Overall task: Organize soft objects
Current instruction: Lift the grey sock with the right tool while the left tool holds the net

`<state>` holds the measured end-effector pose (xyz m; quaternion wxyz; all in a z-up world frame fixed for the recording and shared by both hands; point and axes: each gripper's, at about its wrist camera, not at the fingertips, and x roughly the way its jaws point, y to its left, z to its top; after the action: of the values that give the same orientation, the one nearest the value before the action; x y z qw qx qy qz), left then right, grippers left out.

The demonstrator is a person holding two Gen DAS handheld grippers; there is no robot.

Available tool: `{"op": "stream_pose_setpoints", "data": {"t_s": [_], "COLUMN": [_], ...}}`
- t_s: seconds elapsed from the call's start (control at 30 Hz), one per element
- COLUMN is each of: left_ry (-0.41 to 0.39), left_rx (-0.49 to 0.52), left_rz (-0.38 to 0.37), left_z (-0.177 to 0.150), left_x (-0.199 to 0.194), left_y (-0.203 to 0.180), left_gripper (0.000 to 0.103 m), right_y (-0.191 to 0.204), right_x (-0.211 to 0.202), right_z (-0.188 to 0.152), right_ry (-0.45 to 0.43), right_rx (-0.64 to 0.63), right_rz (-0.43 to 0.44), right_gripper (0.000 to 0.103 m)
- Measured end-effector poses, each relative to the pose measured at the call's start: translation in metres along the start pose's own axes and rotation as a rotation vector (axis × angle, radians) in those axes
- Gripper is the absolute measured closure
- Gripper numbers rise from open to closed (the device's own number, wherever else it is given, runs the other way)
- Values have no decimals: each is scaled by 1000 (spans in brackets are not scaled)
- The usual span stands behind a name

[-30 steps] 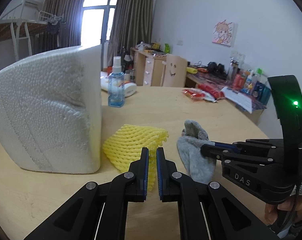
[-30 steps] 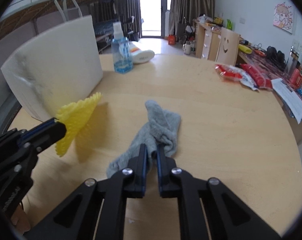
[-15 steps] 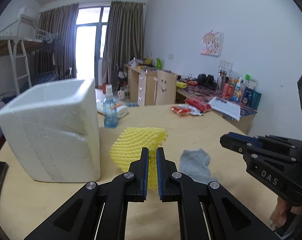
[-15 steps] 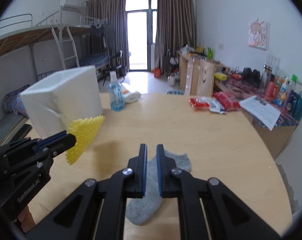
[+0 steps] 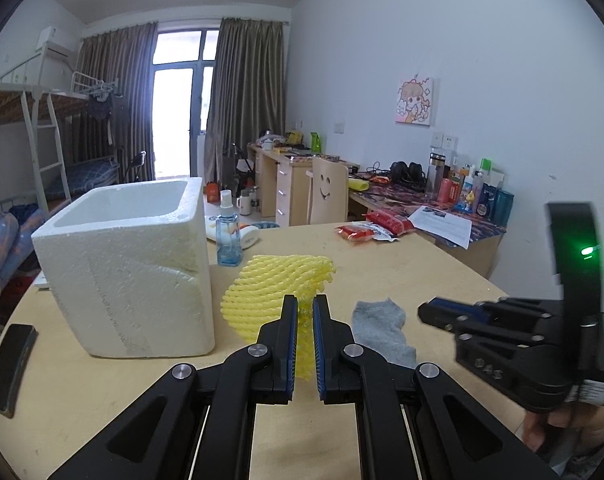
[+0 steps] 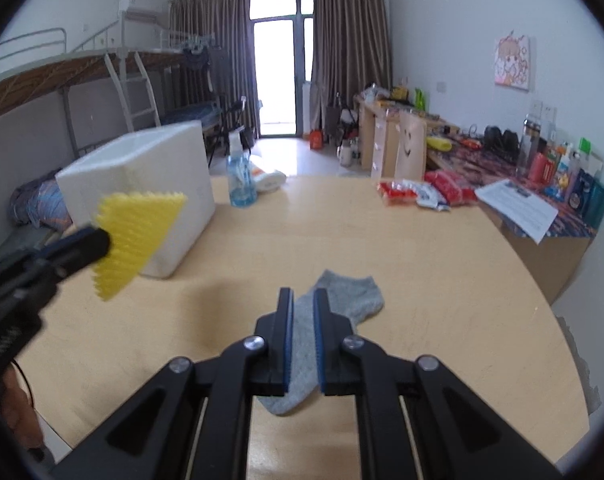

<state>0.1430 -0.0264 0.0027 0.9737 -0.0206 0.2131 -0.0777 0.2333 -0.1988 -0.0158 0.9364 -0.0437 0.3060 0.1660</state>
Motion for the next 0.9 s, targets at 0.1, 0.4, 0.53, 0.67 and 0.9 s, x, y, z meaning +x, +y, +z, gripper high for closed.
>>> {"op": "stream_pose_setpoints", "data": {"t_s": [0.1,0.4,0.53,0.67,0.9], "left_ry": [0,4,9,18,23], "left_rx": [-12,-35,-35,-44,-49], "left_rz": [3,-7,-19,-19,-16], "left_z": [-1,-4,-8,-13,-20], "left_x": [-2,-2,-4,-3,-3], "left_y": [3,10,13,19,23], "left_gripper": [95,95,95,95,95], "right_y": [0,2,4,6,4], "right_x": [13,41,52,60,70], "right_z": [-5,-22,-28,-30,-34], "right_ry": [44,131,176,201,229], "right_rx": [3,26,22,11,21], "right_rz": [-4,-12,-28,-38,-50], "right_gripper": [64,34,35,35,47]}}
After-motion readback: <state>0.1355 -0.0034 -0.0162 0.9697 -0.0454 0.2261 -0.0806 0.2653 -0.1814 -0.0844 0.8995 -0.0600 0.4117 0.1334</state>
